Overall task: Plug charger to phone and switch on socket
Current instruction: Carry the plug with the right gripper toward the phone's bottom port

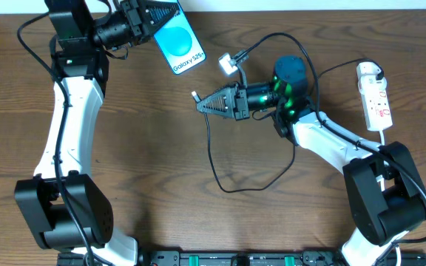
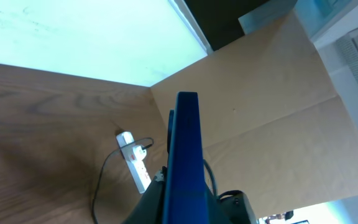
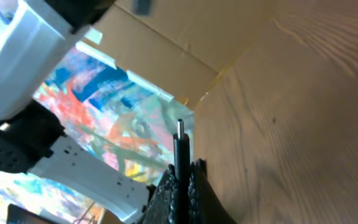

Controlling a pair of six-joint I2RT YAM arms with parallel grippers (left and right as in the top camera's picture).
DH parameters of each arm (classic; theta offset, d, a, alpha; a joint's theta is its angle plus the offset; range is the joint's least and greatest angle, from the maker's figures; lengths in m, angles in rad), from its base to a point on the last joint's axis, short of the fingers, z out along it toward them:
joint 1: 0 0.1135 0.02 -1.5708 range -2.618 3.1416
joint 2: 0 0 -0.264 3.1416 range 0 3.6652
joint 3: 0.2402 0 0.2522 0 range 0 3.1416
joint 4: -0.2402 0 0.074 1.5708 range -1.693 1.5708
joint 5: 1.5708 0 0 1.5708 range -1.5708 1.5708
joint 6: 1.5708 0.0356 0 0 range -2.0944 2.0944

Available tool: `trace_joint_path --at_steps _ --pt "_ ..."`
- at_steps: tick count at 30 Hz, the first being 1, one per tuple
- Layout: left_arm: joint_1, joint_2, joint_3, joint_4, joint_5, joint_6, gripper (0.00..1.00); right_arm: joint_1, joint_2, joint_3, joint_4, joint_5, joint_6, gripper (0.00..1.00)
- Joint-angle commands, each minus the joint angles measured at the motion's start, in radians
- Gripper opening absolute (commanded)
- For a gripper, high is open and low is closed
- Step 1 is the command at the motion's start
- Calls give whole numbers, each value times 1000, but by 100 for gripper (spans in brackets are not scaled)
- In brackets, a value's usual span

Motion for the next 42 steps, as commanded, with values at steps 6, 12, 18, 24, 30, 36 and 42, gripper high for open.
trace_joint_path --at_steps 6,12,18,24,30,36,42 --pt "4 -3 7 11 36 -23 7 -43 8 12 84 2 143 1" --pt "4 -3 7 14 39 -23 7 -71 8 12 128 14 206 1" --pt "1 -3 7 18 39 -23 7 -72 8 12 261 26 284 1" --pt "-16 -3 7 18 39 -23 7 -73 8 12 262 29 283 1" --pt "-33 -3 7 18 28 -22 7 -73 8 12 263 32 282 1" --pt "-52 -3 7 18 28 -18 7 -73 8 12 263 36 282 1" --pt "-61 -3 7 18 35 11 7 -73 8 12 263 36 282 1"
